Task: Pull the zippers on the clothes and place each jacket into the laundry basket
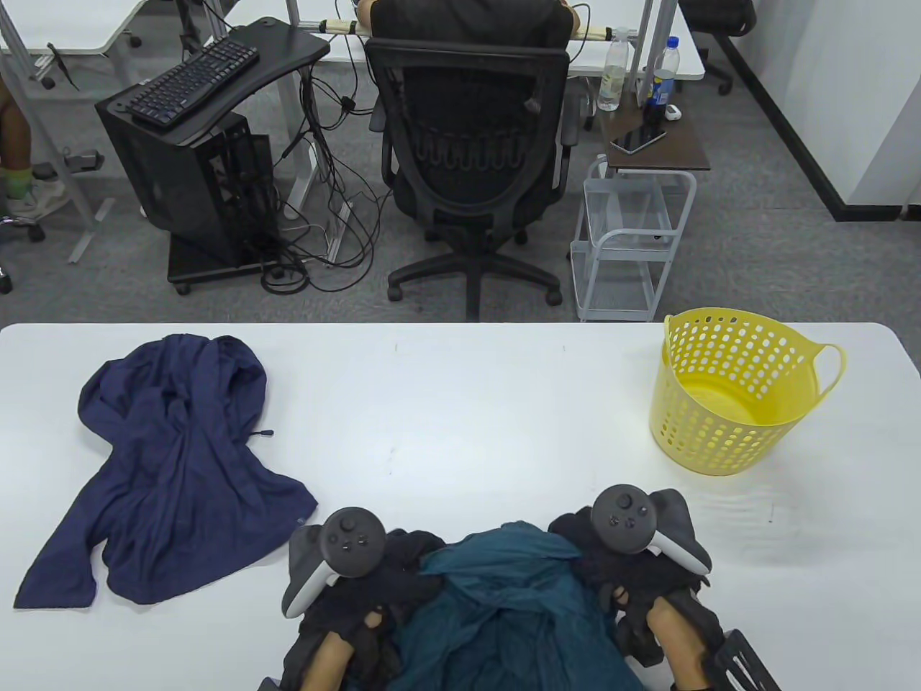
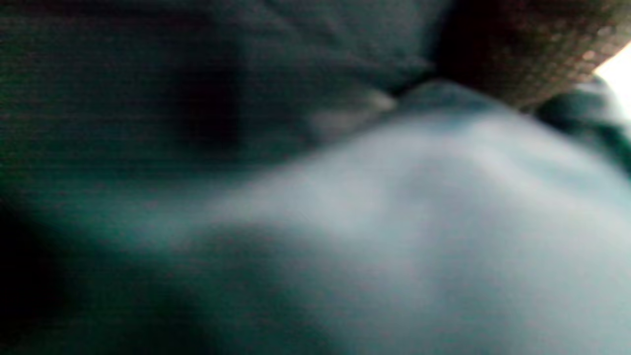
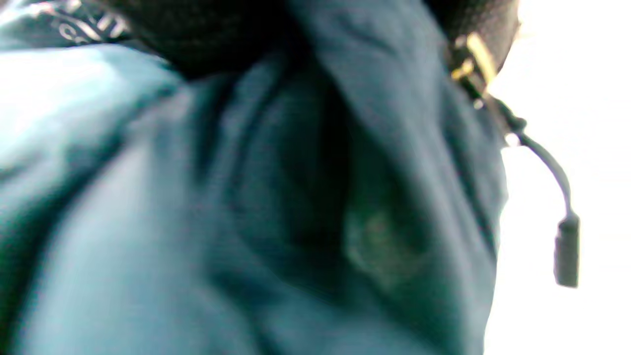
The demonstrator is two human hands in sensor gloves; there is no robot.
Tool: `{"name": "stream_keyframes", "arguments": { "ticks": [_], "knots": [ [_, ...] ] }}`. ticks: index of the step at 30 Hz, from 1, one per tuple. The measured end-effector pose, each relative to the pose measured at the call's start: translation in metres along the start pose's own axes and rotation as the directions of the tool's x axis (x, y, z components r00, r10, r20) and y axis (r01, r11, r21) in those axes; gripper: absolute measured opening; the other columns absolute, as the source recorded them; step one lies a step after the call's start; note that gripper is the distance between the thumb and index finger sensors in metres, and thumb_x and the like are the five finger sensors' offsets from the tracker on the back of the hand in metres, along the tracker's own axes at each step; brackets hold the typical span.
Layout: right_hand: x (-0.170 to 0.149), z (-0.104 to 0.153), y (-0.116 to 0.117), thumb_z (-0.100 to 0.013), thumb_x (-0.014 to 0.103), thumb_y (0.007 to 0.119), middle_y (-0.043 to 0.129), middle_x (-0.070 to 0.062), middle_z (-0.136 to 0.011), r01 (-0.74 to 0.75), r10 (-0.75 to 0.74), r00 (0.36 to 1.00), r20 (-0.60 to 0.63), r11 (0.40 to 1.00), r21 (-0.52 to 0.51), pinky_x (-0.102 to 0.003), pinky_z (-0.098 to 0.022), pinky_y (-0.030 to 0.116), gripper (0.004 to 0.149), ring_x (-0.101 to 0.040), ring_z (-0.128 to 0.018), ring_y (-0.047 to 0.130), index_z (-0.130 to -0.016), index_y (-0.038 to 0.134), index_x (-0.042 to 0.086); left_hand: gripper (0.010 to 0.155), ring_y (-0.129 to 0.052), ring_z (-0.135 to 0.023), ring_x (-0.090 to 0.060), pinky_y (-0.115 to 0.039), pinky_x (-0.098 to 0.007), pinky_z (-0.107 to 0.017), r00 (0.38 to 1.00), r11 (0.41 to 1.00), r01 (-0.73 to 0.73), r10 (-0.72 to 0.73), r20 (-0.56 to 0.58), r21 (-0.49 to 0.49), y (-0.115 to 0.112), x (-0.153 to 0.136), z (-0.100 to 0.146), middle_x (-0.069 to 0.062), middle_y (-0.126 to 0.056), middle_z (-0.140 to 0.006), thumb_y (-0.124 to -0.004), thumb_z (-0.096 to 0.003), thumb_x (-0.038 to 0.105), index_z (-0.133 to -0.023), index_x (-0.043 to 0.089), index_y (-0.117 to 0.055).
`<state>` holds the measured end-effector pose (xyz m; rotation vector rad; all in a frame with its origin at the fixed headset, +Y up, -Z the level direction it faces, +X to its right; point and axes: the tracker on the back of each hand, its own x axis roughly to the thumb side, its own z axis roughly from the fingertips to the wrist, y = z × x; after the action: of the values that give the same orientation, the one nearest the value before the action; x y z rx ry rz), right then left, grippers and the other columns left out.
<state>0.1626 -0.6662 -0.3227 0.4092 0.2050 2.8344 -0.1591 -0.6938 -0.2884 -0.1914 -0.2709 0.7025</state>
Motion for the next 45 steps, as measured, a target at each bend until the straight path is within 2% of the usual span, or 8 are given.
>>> {"name": "stream_keyframes", "arguments": {
  "ticks": [2, 5, 10, 18, 25, 30, 37, 45],
  "knots": [
    [0.016, -0.004, -0.024, -0.053, 0.02, 0.08, 0.08, -0.003, -0.093, -0.154, 0.154, 0.988, -0.014, 0.982, -0.11, -0.063, -0.065, 0.062, 0.04, -0.031, -0.068, 0.086, -0.089, 0.078, 0.035, 0.046, -0.065, -0.105, -0.041, -0.061, -0.066, -0.068, 0.998, 1.0, -0.017, 0.015, 0.06, 0.026, 0.004, 0.008, 0.007, 0.007, -0.067, -0.113, -0.086, -0.0396, 0.055, -0.085, 0.05, -0.078],
    [0.043, -0.005, -0.058, -0.051, 0.022, 0.08, 0.08, 0.006, -0.096, -0.348, 0.356, 0.933, -0.049, 0.862, -0.368, -0.065, -0.071, 0.056, 0.039, -0.03, -0.083, 0.081, -0.084, 0.082, 0.044, 0.048, -0.1, -0.078, -0.023, -0.08, -0.052, -0.058, 0.993, 0.994, 0.013, -0.025, 0.119, 0.105, 0.005, 0.025, 0.02, 0.004, -0.076, -0.11, -0.085, -0.0419, 0.048, -0.087, 0.053, -0.071],
    [0.059, -0.01, -0.074, -0.051, 0.033, 0.079, 0.062, 0.007, -0.113, -0.341, 0.339, 0.933, -0.121, 0.726, -0.597, -0.067, -0.075, 0.045, 0.049, -0.036, -0.106, 0.056, -0.096, 0.067, 0.048, 0.073, -0.098, -0.067, -0.016, -0.082, -0.046, -0.052, 0.946, 0.922, 0.257, -0.301, 0.12, 0.289, -0.002, 0.056, 0.039, 0.009, -0.073, -0.108, -0.081, -0.0352, 0.066, -0.101, 0.049, -0.054],
    [-0.013, -0.052, 0.007, -0.044, 0.048, 0.085, 0.035, 0.005, -0.123, -0.362, 0.349, 0.843, -0.409, 0.931, 0.049, -0.07, -0.075, 0.033, 0.077, -0.043, -0.112, 0.028, -0.109, 0.044, 0.04, 0.073, -0.093, -0.078, -0.03, -0.076, -0.054, -0.056, 0.943, 0.916, 0.333, -0.321, 0.088, -0.223, -0.039, 0.032, 0.012, 0.001, -0.073, -0.112, -0.07, -0.0364, 0.071, -0.103, 0.042, -0.065],
    [-0.004, -0.002, 0.004, -0.047, 0.044, 0.084, 0.07, 0.001, -0.113, -0.181, 0.129, 0.947, -0.295, 0.971, -0.155, -0.063, -0.07, 0.055, 0.057, -0.042, -0.099, 0.069, -0.101, 0.072, 0.033, 0.05, -0.075, -0.097, -0.037, -0.063, -0.062, -0.065, 0.928, 0.923, 0.368, -0.372, -0.014, -0.109, -0.011, 0.018, 0.016, 0.008, -0.081, -0.108, -0.076, -0.0432, 0.054, -0.093, 0.046, -0.08],
    [0.036, 0.021, 0.052, -0.046, 0.054, 0.083, 0.084, 0.0, -0.105, -0.034, 0.033, 0.995, -0.099, 0.999, -0.016, -0.059, -0.064, 0.067, 0.056, -0.039, -0.086, 0.087, -0.097, 0.081, 0.031, 0.054, -0.032, -0.112, -0.033, -0.041, -0.064, -0.075, 0.808, 0.79, 0.568, -0.589, -0.028, -0.231, -0.042, 0.009, -0.003, 0.019, -0.052, -0.12, -0.077, -0.0433, 0.048, -0.095, 0.057, -0.067],
    [0.037, 0.004, 0.113, -0.041, 0.068, 0.077, 0.052, -0.003, -0.122, -0.094, 0.126, 0.983, -0.135, 0.971, 0.219, -0.066, -0.071, 0.052, 0.084, -0.046, -0.105, 0.058, -0.112, 0.051, 0.03, 0.076, 0.009, -0.106, -0.031, -0.013, -0.066, -0.074, 0.864, 0.729, 0.424, -0.504, -0.003, -0.537, -0.089, -0.019, -0.025, 0.016, -0.006, -0.122, -0.077, -0.0279, 0.072, -0.099, 0.065, -0.051],
    [0.004, -0.003, 0.12, -0.042, 0.043, 0.085, 0.032, 0.013, -0.122, -0.032, 0.087, 0.976, -0.202, 0.964, 0.262, -0.066, -0.076, 0.035, 0.081, -0.037, -0.112, 0.029, -0.109, 0.04, 0.041, 0.077, 0.009, -0.106, -0.031, -0.01, -0.066, -0.073, 0.892, 0.825, 0.359, -0.441, -0.1, -0.436, -0.081, -0.022, -0.031, 0.016, -0.012, -0.123, -0.054, -0.0321, 0.07, -0.106, 0.057, -0.036]
  ]
}}
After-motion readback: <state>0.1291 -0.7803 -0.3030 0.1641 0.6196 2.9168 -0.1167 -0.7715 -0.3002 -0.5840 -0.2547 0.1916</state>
